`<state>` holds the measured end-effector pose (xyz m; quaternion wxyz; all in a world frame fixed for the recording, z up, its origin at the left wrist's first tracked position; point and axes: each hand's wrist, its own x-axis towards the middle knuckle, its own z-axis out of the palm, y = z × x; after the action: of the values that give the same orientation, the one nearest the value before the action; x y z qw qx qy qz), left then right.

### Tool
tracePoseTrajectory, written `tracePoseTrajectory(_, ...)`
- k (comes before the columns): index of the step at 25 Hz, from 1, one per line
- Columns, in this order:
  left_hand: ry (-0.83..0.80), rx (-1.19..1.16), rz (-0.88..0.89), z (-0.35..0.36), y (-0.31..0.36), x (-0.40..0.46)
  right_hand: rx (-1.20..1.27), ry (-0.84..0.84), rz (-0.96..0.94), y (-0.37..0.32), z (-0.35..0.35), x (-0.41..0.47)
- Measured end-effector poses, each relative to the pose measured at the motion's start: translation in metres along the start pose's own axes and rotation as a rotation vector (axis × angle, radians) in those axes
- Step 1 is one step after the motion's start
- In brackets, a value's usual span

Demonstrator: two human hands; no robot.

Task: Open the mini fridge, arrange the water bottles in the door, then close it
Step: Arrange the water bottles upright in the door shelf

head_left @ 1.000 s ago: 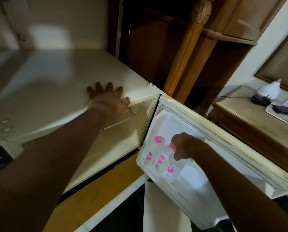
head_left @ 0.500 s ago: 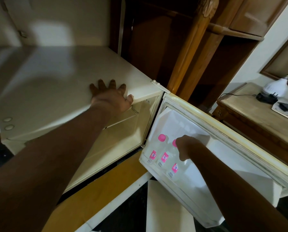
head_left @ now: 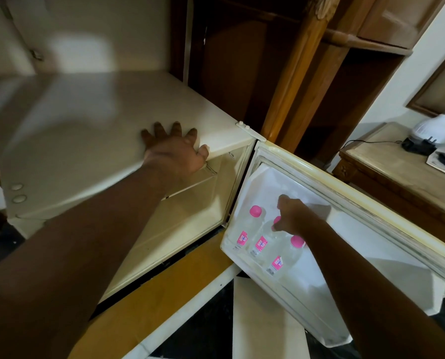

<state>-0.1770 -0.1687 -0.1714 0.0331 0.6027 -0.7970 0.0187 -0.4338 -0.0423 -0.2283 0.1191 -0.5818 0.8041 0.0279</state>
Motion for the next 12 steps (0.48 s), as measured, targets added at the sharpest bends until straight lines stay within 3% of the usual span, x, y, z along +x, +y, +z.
tracePoseTrajectory(2,0.009,-0.001,0.0,0.0021,0.0,0.0011,-0.024,-0.081,-0.04,0.001,0.0032,0.0018)
tracePoseTrajectory(12,0.015,0.009,-0.002,0.0065,-0.0024,0.006,-0.059,-0.114,-0.081,-0.001,0.0077,-0.0044)
